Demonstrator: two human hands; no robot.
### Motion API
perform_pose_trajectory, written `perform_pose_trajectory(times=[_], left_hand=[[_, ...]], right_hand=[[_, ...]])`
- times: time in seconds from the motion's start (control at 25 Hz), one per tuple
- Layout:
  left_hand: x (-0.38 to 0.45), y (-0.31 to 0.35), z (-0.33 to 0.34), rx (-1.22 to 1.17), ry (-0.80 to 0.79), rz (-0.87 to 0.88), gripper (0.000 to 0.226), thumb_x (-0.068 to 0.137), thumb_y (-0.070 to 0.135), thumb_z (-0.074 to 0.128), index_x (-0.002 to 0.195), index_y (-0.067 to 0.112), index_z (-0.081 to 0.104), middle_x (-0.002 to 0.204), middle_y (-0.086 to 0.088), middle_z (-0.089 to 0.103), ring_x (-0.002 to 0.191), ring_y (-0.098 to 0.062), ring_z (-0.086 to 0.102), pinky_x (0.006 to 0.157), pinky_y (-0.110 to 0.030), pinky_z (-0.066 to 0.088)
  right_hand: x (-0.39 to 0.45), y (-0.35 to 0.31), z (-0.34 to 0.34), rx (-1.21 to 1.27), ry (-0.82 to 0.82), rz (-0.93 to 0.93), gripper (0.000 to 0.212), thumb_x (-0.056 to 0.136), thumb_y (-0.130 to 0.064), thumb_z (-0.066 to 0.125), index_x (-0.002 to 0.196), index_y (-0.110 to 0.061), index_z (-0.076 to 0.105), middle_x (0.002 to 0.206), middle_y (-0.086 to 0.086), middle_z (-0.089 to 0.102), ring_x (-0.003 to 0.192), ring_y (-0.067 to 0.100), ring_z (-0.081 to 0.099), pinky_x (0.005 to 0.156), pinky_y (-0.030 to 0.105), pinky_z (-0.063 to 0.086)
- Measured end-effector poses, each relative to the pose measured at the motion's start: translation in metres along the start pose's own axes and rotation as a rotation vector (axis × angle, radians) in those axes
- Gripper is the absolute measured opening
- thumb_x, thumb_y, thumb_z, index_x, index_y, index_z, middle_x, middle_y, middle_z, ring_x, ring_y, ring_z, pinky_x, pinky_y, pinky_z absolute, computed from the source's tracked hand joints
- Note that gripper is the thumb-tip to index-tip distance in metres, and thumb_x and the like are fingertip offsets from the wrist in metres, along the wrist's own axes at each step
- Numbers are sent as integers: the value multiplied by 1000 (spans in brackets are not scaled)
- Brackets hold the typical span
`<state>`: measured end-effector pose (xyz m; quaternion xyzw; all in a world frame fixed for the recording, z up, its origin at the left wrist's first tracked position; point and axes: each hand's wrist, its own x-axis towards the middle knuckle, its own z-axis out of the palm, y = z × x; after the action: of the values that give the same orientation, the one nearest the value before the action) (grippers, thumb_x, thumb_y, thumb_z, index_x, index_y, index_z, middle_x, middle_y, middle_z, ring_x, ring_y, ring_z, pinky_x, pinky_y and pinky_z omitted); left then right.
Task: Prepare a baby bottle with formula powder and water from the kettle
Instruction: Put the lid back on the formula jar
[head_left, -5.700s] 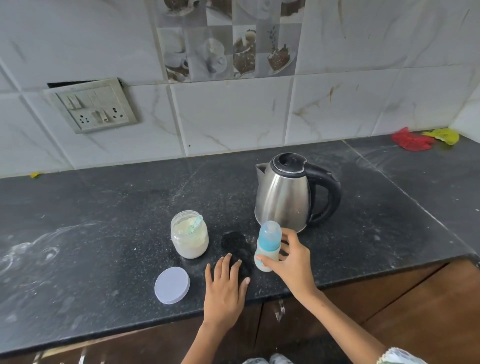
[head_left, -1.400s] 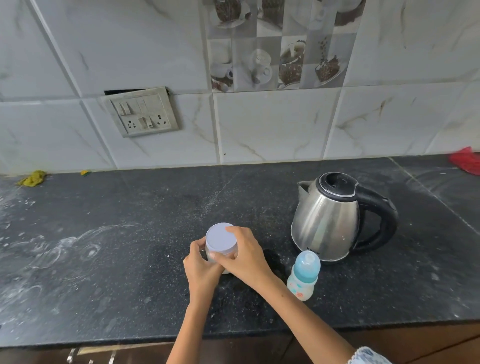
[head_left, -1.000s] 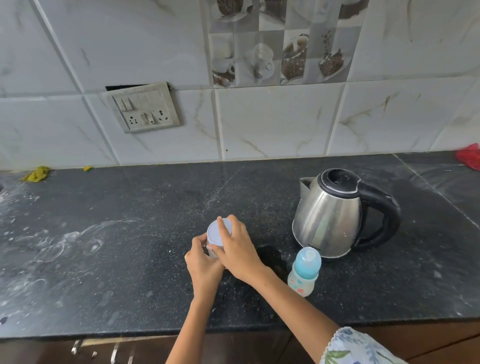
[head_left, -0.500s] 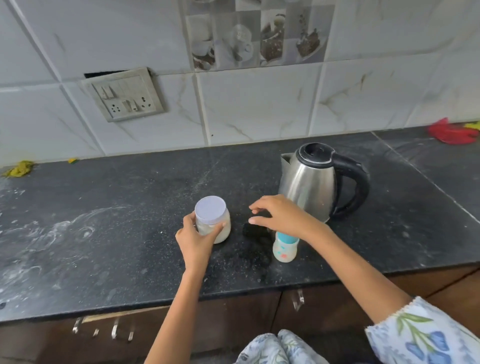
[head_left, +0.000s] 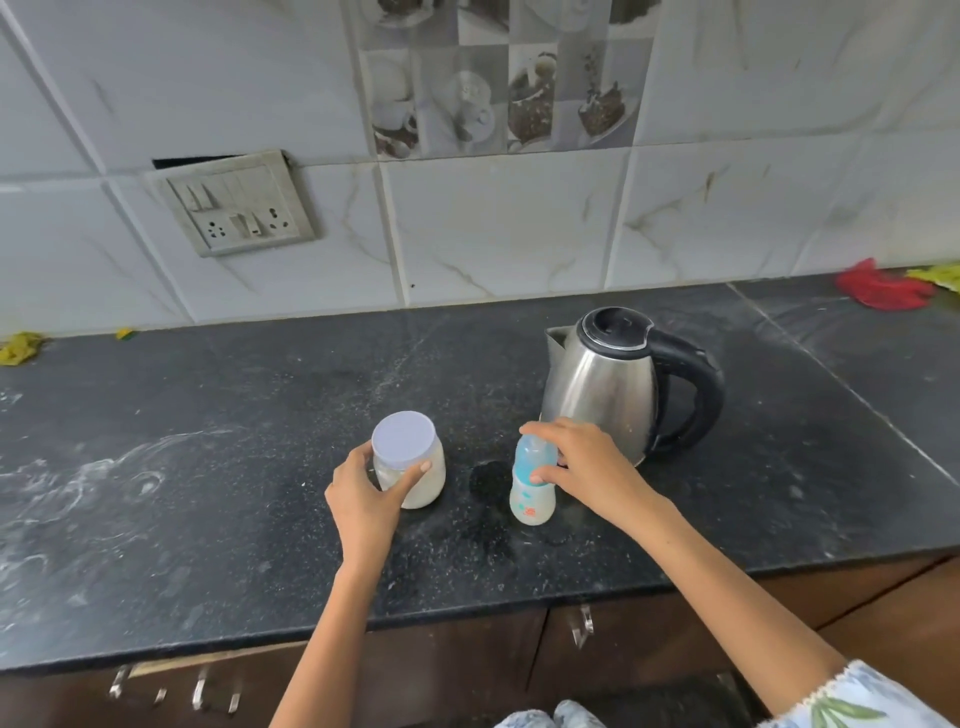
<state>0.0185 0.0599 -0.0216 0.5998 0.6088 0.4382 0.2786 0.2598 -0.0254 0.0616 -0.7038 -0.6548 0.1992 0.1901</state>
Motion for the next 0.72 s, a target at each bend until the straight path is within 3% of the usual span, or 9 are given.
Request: perform_pose_trajectory(times=[0.12, 0.32, 0.6, 0.72], left_hand=[[0, -1, -1, 14, 8, 9, 76, 59, 58, 79, 119, 18, 57, 118, -3, 62, 111, -21, 51, 95, -48, 44], [-1, 0, 0, 51, 14, 45, 72, 60, 56, 79, 116, 17, 57, 118, 0, 62, 113, -20, 49, 100, -48, 39], [-1, 2, -1, 91, -2, 60, 69, 62, 54, 79, 115, 17, 58, 118, -1, 63, 116, -22, 49, 101, -43, 34], [2, 1, -4, 90, -36, 82, 74, 60, 63, 72, 117, 17, 58, 118, 0, 63, 116, -21, 49, 101, -47, 37]], right_hand=[[34, -8, 5, -33, -2, -47, 60, 85, -18, 71, 140, -19, 48, 125, 8, 58, 107, 25, 58, 93, 36, 47], [65, -5, 5, -9, -51, -93, 62, 83, -13, 73, 140, -19, 49, 122, 8, 59, 114, 25, 57, 97, 43, 48], [74, 4, 3, 44, -130, -115, 65, 85, -8, 70, 143, -23, 45, 138, 7, 52, 126, 24, 50, 105, 46, 45], [76, 6, -1, 72, -174, -146, 61, 87, -4, 67, 141, -24, 47, 143, 7, 49, 128, 23, 50, 107, 42, 44]])
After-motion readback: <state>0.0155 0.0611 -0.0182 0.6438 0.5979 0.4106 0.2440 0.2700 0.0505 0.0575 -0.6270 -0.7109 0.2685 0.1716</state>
